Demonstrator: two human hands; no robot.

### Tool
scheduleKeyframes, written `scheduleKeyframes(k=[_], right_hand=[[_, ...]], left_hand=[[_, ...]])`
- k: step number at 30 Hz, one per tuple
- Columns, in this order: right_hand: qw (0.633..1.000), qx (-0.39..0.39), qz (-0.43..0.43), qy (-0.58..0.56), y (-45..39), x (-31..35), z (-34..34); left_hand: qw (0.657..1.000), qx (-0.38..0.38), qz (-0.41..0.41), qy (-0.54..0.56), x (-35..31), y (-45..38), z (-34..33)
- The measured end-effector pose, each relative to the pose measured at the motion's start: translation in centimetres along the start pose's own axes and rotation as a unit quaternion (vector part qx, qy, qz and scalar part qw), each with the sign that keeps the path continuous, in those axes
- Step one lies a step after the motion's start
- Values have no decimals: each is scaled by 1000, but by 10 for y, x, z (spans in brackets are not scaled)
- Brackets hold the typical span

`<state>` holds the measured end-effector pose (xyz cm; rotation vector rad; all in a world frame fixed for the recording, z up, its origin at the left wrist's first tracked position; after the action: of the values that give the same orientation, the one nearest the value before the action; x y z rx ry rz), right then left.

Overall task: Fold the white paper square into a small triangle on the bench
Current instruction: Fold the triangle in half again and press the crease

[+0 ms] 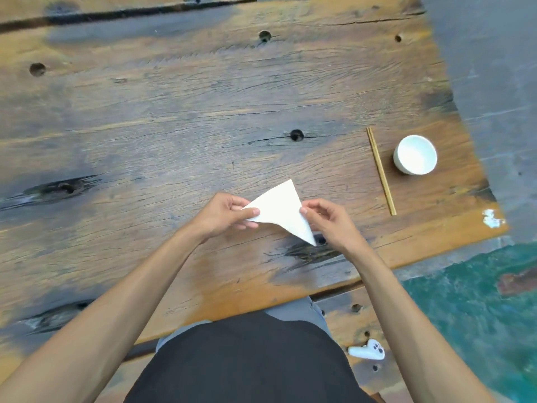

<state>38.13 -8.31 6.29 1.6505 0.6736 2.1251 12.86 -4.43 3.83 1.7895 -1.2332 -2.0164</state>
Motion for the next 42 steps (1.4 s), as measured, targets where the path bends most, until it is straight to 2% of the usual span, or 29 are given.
scheduleKeyframes(k=[13,20,26,35,42], right_hand=[[995,-52,-80,17,-21,-62,117],[981,-103,-151,-71,-50,-92,149],[961,-162,-201,-95,-79,-103,165],[958,-169,-232,11,-103,-109,175],[961,-161,-220,54,-104,-109,176]], left_hand=[[993,-42,3,-111,-74,-110,-88],[977,-62,2,-203,-109,-185,-128],[947,-80,-11,-311,-125,-237,-140],[912,-75,-8,-404,-127,-276,-149],[846,-85,-50,-523,-132,-279,-150]])
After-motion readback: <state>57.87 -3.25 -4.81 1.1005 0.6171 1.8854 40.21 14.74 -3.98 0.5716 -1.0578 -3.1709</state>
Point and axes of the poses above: each hand's wrist, its own y-axis away from the middle knuckle, its own z-axis out of the back of the hand, x = y × z, the point moved 4 cm from there along -y, towards the middle knuckle, and after that the axes turned 1 degree about y, right-handed, at the moved point
